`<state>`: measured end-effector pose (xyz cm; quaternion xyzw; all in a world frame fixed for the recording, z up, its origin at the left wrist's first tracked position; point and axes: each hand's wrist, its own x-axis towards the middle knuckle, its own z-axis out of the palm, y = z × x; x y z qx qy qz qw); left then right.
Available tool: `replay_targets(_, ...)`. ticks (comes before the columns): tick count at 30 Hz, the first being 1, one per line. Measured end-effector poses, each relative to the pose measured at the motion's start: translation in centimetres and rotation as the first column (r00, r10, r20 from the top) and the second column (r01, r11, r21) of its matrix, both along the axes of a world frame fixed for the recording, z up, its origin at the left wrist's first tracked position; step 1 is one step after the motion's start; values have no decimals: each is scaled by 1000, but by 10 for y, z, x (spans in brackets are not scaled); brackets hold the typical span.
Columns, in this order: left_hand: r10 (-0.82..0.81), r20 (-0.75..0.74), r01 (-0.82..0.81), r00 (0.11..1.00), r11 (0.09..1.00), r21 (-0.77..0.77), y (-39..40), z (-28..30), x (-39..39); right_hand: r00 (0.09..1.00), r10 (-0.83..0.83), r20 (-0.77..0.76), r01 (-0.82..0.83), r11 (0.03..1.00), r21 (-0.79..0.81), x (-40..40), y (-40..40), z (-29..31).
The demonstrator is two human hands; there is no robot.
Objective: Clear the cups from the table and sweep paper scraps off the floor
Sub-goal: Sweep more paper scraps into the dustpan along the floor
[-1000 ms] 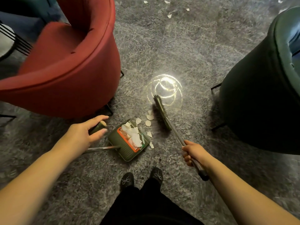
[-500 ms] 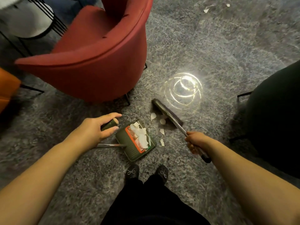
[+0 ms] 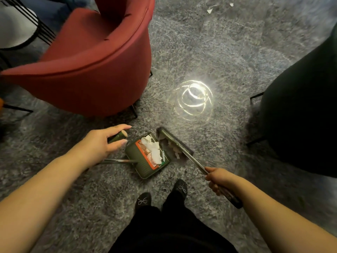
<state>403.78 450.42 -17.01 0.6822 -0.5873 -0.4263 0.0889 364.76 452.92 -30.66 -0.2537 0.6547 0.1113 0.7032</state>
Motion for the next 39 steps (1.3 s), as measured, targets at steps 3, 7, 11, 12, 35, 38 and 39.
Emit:
replay_targets(3, -63, -42, 64, 997, 998, 29, 5, 2, 8, 998, -66, 7, 66, 998, 11, 14, 28, 9)
replay_targets(7, -110, -113, 118, 987, 991, 63, 11, 3, 24, 979, -203, 10, 204, 979, -26, 32, 59, 22)
replay_targets(11, -201, -28, 202, 979, 979, 34, 14, -1, 31, 917, -397, 38, 398, 917, -10, 48, 74, 29)
replay_targets(12, -226, -1, 226, 974, 974, 35, 15, -2, 30, 893, -447, 41, 448, 894, 5, 52, 75, 29)
replay_targets(35, -234, 91, 240, 968, 969, -53, 56, -12, 55, 858, -493, 147, 477, 869, 131, 112, 130, 56)
replay_targets(38, -217, 90, 223, 972, 973, -67, 60, -9, 60, 847, -510, 148, 504, 860, 77, 108, 134, 69)
replay_targets(39, -215, 92, 222, 972, 973, -68, 61, -8, 61, 842, -519, 145, 516, 854, 62, 106, 135, 73)
